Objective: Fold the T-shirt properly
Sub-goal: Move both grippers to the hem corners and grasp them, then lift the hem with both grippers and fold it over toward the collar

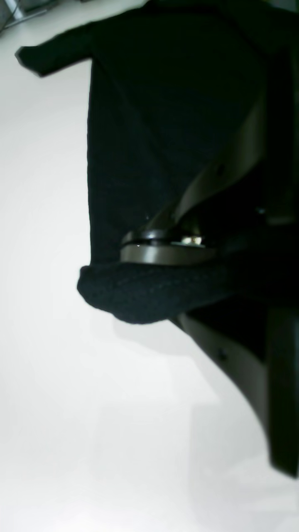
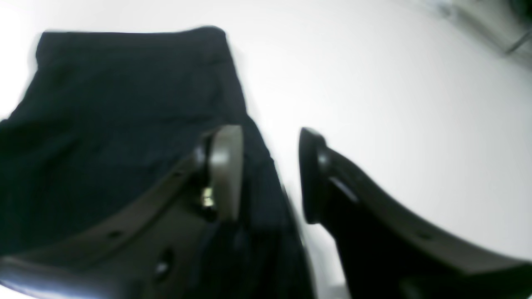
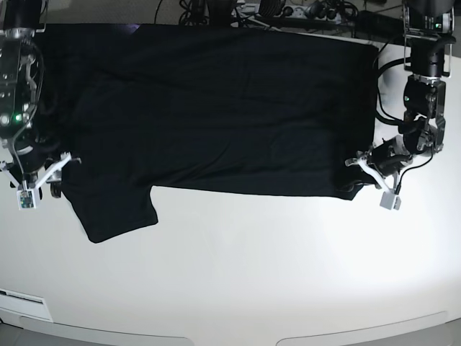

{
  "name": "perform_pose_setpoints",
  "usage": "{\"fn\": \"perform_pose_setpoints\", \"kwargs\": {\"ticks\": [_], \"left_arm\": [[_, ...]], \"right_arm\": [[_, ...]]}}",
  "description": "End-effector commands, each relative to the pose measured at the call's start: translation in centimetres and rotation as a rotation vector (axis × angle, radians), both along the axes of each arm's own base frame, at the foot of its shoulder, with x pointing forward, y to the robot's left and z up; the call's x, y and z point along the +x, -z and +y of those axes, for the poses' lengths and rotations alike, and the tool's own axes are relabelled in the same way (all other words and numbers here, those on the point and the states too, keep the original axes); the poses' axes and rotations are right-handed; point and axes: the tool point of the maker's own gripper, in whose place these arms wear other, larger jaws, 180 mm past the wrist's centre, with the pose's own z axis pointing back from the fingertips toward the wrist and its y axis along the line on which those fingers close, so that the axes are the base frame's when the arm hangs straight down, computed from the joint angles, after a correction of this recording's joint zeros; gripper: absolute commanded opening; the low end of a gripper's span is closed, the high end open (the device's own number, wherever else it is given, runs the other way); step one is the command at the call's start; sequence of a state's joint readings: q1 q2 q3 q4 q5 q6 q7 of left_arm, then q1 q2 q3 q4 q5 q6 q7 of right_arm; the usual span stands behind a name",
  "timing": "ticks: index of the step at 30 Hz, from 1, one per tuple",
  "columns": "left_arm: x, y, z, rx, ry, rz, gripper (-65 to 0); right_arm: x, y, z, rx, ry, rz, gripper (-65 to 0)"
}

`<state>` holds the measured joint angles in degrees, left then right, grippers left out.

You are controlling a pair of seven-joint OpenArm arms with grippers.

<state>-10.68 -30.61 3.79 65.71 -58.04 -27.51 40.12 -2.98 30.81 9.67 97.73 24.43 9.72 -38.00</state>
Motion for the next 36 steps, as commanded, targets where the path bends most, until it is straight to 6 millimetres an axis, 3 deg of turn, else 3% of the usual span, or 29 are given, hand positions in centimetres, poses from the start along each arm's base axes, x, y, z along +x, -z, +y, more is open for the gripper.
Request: {"fn": "perform_pose_setpoints", "kwargs": {"ticks": [1,6,10,16,22,25,27,29,30,36], "left_arm": [[-1.4,2.0,1.7,0.121,0.018,0.093,-65.0],[-1.5,2.1,1.8,0.133,0.02,0.094,-65.0],[-1.6,2.2,1.8,0.132,0.021,0.097,-65.0],[-1.6,2.2,1.8,0.131,0.02,0.097,-65.0],[-1.6,2.1,1.8,0.129,0.02,0.097,-65.0],[-1.5,2.1,1.8,0.129,0.02,0.096,-65.0],[-1.5,2.1,1.8,0.129,0.02,0.096,-65.0],[-1.6,2.0,1.4,0.125,0.045,0.084,-65.0],[-1.7,1.8,1.1,0.12,0.076,0.069,-65.0],[-0.7,0.6,0.8,0.119,0.1,0.029,-65.0]], "right_arm": [[1.7,-1.0,-0.9,0.033,-0.008,-0.015,-34.1],[6.1,1.3,-1.3,0.381,-0.03,0.085,-33.1],[8.2,3.1,-2.5,0.544,0.002,0.143,-33.1],[8.2,5.7,-2.1,0.667,0.015,0.212,-33.1],[8.0,6.8,1.5,0.688,-0.082,0.266,-33.1],[8.4,6.2,2.8,0.729,-0.122,0.238,-33.8],[8.7,5.7,3.0,0.748,-0.136,0.21,-41.9],[9.1,5.1,2.9,0.748,-0.139,0.187,-60.0],[9.3,4.8,2.9,0.744,-0.143,0.181,-65.0],[9.8,1.3,4.4,0.747,-0.247,0.163,-65.0]]}}
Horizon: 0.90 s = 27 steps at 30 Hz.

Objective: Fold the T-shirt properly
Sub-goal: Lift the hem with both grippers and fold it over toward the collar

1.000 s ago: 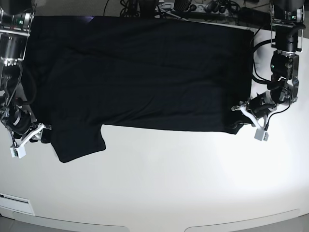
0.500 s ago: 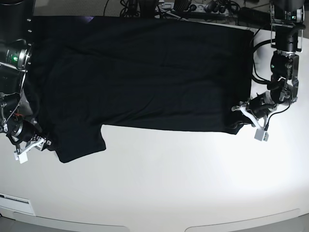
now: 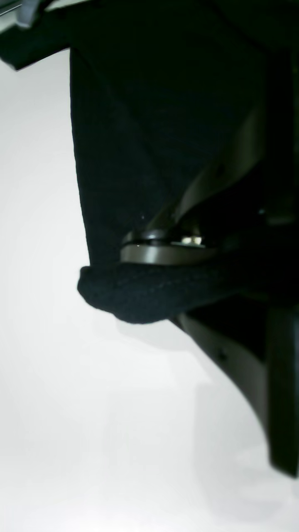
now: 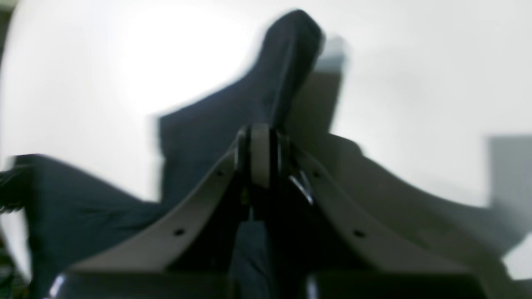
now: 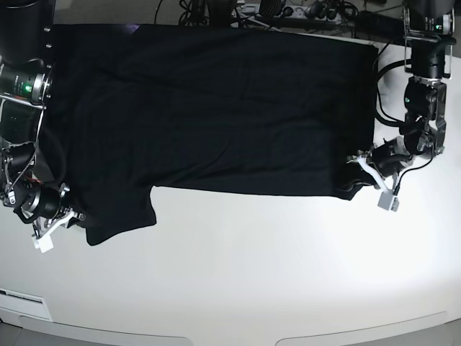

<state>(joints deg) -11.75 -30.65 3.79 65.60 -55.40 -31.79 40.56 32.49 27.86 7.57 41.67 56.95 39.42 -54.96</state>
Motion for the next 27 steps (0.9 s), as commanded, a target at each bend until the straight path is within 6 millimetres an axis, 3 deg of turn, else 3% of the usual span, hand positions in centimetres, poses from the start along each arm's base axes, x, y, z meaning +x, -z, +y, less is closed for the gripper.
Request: {"fn": "perform_pose_setpoints", "kwargs": {"ticks": [1,5,12,17,22,27], "left_arm": [[-0.6,0.8,1.1,0.087,0.03,0.049,-65.0],[-0.3,0.4,0.9,0.097,0.067,0.025,-65.0],[-1.1,-1.1,-1.2,0.057,0.198,-0.017,-65.0],[-1.9,-4.4,-2.6,0.009,0.282,-0.041,-65.0],[-2.0,-8.0,-0.7,0.117,0.343,-0.115,-65.0],[-2.3,-9.5,1.4,0.14,0.341,-0.112,-65.0]], "right_arm": [[1.5,-3.7,-0.7,0.009,-0.002,-0.104,-65.0],[-0.7,-5.9,-0.6,-0.059,-0.081,-0.177,-65.0],[-9.0,-5.2,1.3,-0.289,-0.283,-0.221,-65.0],[-13.3,-5.1,1.3,-0.437,-0.401,-0.212,-65.0],[-15.7,-6.8,0.0,-0.473,-0.432,-0.2,-65.0],[-17.2,-7.5,-1.2,-0.451,-0.426,-0.137,-65.0]]}}
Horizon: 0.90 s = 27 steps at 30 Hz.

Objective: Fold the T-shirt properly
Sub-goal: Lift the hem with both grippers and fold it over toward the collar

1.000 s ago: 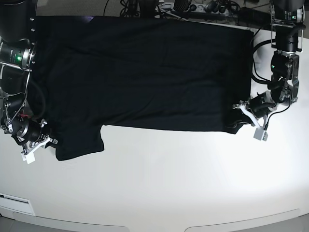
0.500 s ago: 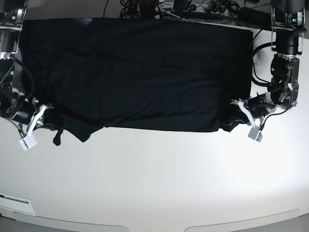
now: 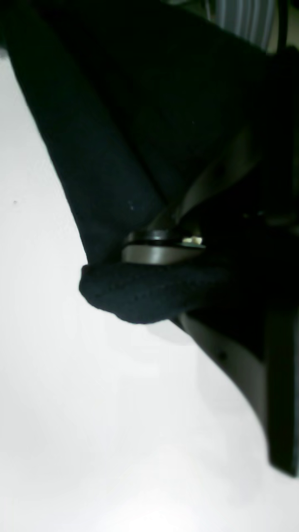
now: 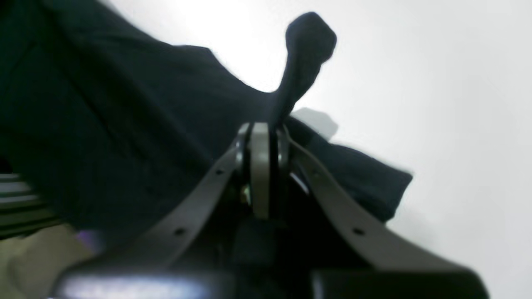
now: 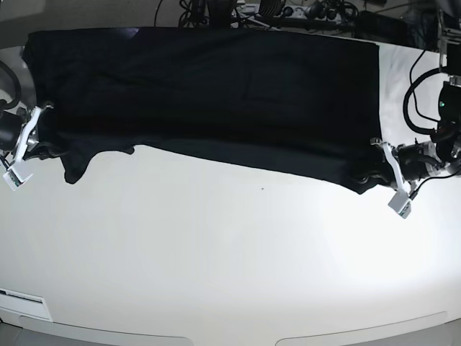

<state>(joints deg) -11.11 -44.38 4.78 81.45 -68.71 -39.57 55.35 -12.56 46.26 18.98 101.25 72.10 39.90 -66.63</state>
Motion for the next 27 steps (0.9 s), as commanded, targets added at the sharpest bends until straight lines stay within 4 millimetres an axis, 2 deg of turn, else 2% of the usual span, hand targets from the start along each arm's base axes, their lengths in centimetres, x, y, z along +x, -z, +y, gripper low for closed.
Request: {"fn": "perform_pose_setpoints", "kwargs": {"ticks": [1,6,11,16,19,22,27], "left_arm": [[0.6,-2.0,0.9,0.003,0.001,-0.042,-65.0],[-1.7,-3.0,0.2,-0.088,0.064,0.079,-65.0],[-4.3,-1.1,0.9,0.026,0.139,0.189,-65.0],[-7.5,-0.3,0.6,0.085,0.213,0.24,-65.0],[-9.4,-0.5,0.1,0.124,0.277,0.25,-65.0],[-10.3,-1.1,-0.4,0.157,0.328,0.236,-65.0],[-10.4,-1.8,0.1,0.196,0.347,0.227,-65.0]], "right_arm": [[0.5,-1.4,-0.3,-0.008,-0.011,-0.03,-65.0],[0.0,-1.2,-0.1,0.005,-0.016,-0.01,-65.0],[-0.8,-0.4,-0.2,-0.001,-0.018,0.024,-65.0],[-1.2,-0.1,-0.5,-0.024,-0.023,0.047,-65.0],[-1.6,0.2,-0.5,-0.021,-0.025,0.063,-65.0],[-2.2,0.7,-0.4,-0.02,-0.025,0.084,-65.0],[-3.3,1.6,-0.6,-0.03,-0.025,0.123,-65.0]]}}
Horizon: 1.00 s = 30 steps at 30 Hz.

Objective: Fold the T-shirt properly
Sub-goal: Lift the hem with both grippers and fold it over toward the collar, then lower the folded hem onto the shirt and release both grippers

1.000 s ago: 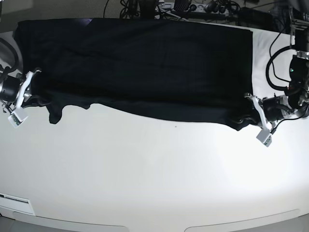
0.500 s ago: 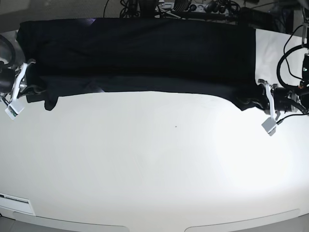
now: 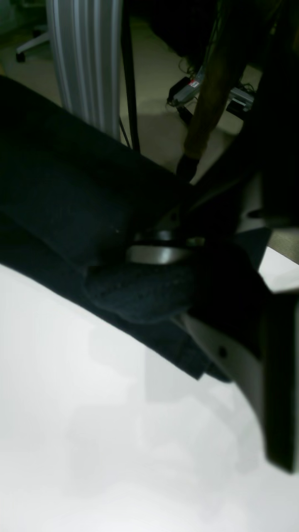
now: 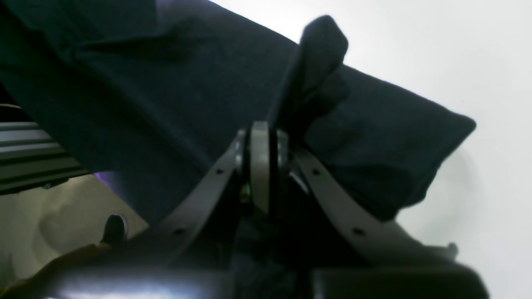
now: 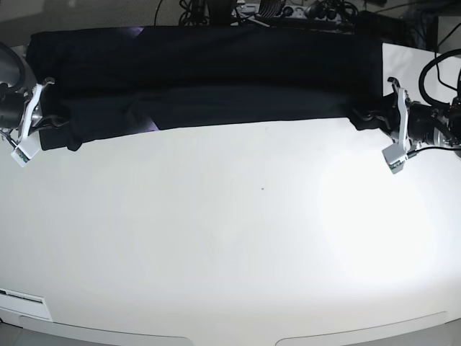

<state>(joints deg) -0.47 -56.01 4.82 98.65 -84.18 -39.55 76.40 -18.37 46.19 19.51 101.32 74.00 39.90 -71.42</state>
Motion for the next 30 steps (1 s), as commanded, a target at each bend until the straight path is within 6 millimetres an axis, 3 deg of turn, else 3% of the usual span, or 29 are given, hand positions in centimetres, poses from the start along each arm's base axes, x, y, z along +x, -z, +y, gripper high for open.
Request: {"fn": "perform_pose_setpoints", "kwargs": {"ticks": [1,6,13,14,18,19,21,25,26,29,30], "left_arm": [[0.4,-1.0,0.8,0.025,0.014,-0.025,-65.0],[-0.2,-0.6,1.2,0.049,0.022,0.001,-65.0],[-3.0,1.2,1.1,0.041,0.021,0.091,-64.7],[-3.2,1.4,1.1,0.041,0.021,0.1,-59.3],[-4.0,1.8,1.1,0.042,0.022,0.123,-36.7],[-3.9,1.7,1.1,0.041,0.021,0.122,-35.6],[-3.8,1.7,1.1,0.04,0.021,0.118,-35.5],[-3.6,1.6,0.9,0.029,0.015,0.111,-35.5],[-3.6,1.6,0.9,0.025,0.012,0.108,-35.5],[-3.3,1.4,0.6,0.007,0.003,0.095,-35.5],[-3.1,1.3,0.4,-0.005,-0.004,0.087,-35.5]], "right_arm": [[0.2,-0.8,-0.4,-0.015,-0.012,-0.017,-65.0],[-0.6,-0.2,-0.3,-0.012,-0.011,0.012,-65.0],[-0.6,-0.2,-0.3,-0.011,-0.011,0.011,-65.0],[-0.6,-0.2,-0.2,-0.009,-0.01,0.01,-64.1],[0.0,-0.6,-0.3,-0.005,-0.006,-0.016,-37.2],[0.5,-1.0,-0.2,0.0,-0.004,-0.034,-33.3],[1.7,-2.4,0.2,0.043,0.005,-0.09,-32.2],[3.2,-5.2,1.4,0.165,0.014,-0.17,-32.7],[3.2,-5.5,1.6,0.189,0.016,-0.175,-36.0],[2.4,-4.5,1.7,0.188,0.027,-0.14,-63.5],[2.4,-4.3,2.3,0.215,0.036,-0.142,-65.0]]}}
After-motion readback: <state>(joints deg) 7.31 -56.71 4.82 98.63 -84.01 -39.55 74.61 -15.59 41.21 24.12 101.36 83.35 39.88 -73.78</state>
